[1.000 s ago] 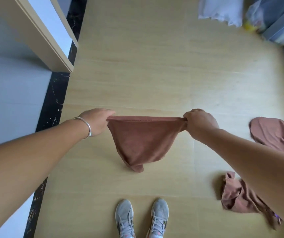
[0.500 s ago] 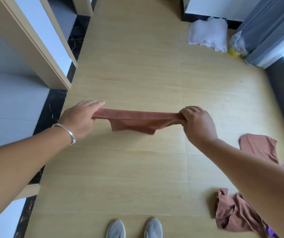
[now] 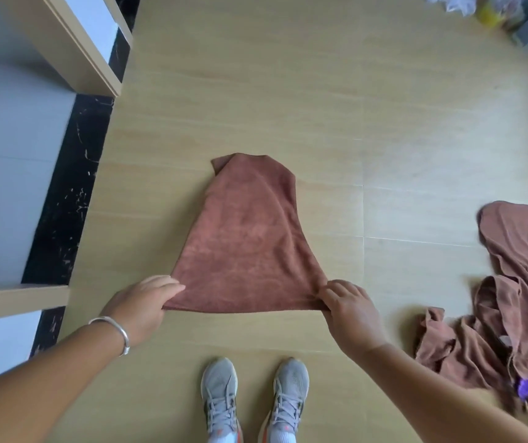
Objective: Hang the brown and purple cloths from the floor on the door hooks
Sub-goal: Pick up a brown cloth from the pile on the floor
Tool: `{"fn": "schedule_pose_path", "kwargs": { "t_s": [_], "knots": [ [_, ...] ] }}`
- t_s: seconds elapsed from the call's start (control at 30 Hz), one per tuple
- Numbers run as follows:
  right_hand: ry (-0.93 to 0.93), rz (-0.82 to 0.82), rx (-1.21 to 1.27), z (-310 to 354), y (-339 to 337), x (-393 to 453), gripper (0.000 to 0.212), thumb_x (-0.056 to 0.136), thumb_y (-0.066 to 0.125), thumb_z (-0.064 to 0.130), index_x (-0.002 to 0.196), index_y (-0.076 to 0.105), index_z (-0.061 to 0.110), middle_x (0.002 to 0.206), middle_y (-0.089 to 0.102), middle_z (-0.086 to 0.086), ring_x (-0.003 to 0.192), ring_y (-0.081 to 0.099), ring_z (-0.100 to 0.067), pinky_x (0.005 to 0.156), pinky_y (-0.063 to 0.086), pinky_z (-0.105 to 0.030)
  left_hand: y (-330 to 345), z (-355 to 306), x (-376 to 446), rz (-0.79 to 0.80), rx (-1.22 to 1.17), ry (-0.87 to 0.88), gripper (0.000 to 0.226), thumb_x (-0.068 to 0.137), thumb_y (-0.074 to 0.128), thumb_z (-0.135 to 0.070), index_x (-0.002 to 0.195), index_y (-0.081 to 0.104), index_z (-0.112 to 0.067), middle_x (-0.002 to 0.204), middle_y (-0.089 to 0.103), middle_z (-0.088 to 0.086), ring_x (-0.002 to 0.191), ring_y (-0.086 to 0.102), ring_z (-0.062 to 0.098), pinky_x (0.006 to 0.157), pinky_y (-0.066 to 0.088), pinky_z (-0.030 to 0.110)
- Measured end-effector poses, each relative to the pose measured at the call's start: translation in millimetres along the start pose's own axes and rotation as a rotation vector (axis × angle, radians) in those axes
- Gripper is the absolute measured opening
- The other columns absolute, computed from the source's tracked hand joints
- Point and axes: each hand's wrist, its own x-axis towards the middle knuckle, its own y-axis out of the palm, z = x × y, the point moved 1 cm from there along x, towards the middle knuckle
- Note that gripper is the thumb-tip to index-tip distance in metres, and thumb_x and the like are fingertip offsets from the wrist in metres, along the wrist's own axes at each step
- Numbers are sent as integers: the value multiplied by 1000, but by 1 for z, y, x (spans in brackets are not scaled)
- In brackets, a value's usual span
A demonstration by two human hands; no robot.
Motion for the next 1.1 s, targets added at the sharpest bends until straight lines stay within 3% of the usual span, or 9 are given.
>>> {"fn": "schedule_pose_path", "kwargs": {
  "t_s": [0.1, 0.2, 0.27, 0.37, 0.53, 0.6, 0.7, 0.87, 1.1],
  "knots": [
    [19, 91, -4, -6, 47, -12, 18, 66, 82, 11, 76, 69, 18, 79, 67, 4, 86, 66, -24, 75, 54, -35, 52, 14, 8, 118, 60, -17, 59, 90, 46, -6, 140, 45, -37, 149, 34, -20, 137, 31, 2, 108, 28, 18],
    [8, 245, -40, -12, 94, -25, 4, 86, 66, 23, 90, 66, 21, 91, 65, 6, 97, 60, -20, 85, 47, -31, 101, 24, 17, 252, 82, -6, 43, 94, 46, -16, 131, 55, -38, 140, 43, -21, 129, 41, 3, 103, 35, 21],
    [-1, 355, -21, -18, 126, -35, 19, 97, 45, 33, 105, 60, 24, 106, 62, 7, 108, 52, -17, 92, 38, -28, 132, 30, 23, 375, 86, 10, 28, 96, 45, -26, 117, 62, -34, 127, 54, -17, 117, 52, 8, 96, 42, 26],
    [13, 450, 3, -22, 160, -39, 26, 98, 39, 39, 108, 57, 25, 110, 60, 6, 109, 49, -16, 91, 36, -28, 166, 39, 31, 484, 118, 11, 19, 96, 45, -36, 95, 61, -27, 110, 60, -9, 104, 59, 14, 90, 46, 31],
    [237, 341, 167, -33, 189, -5, 16, 95, 50, 33, 94, 61, 22, 94, 65, 6, 88, 57, -15, 72, 43, -27, 174, 54, 70, 329, -92, -65, 25, 93, 54, -31, 68, 54, -28, 90, 61, -9, 88, 60, 12, 80, 47, 29],
    [392, 292, 309, -42, 193, 27, 9, 91, 57, 25, 83, 61, 24, 81, 66, 5, 75, 59, -14, 65, 47, -27, 171, 63, 98, 227, -330, -170, 22, 91, 63, -28, 69, 65, -29, 79, 68, -7, 79, 64, 15, 76, 48, 31],
    [523, 140, 508, -63, 199, 85, 15, 86, 67, 24, 73, 60, 27, 64, 64, 9, 59, 57, 1, 50, 38, -12, 160, 81, 149, 4, -677, -322, 19, 88, 69, -28, 75, 71, -14, 62, 67, -9, 57, 58, 9, 57, 42, 24],
    [546, -64, 584, -93, 211, 192, 12, 82, 70, 36, 80, 63, 27, 69, 63, 14, 61, 56, 3, 47, 33, -13, 142, 97, 244, -261, -901, -407, 18, 91, 63, -35, 82, 71, -21, 68, 72, -13, 55, 60, 0, 56, 42, 19],
    [495, -146, 557, -129, 253, 303, 28, 79, 74, 37, 101, 59, 28, 81, 57, 14, 72, 55, -6, 55, 40, -20, 131, 113, 363, -409, -887, -330, 19, 95, 58, -27, 86, 68, -13, 75, 62, 4, 59, 53, 20, 53, 45, 23]
  ]
}}
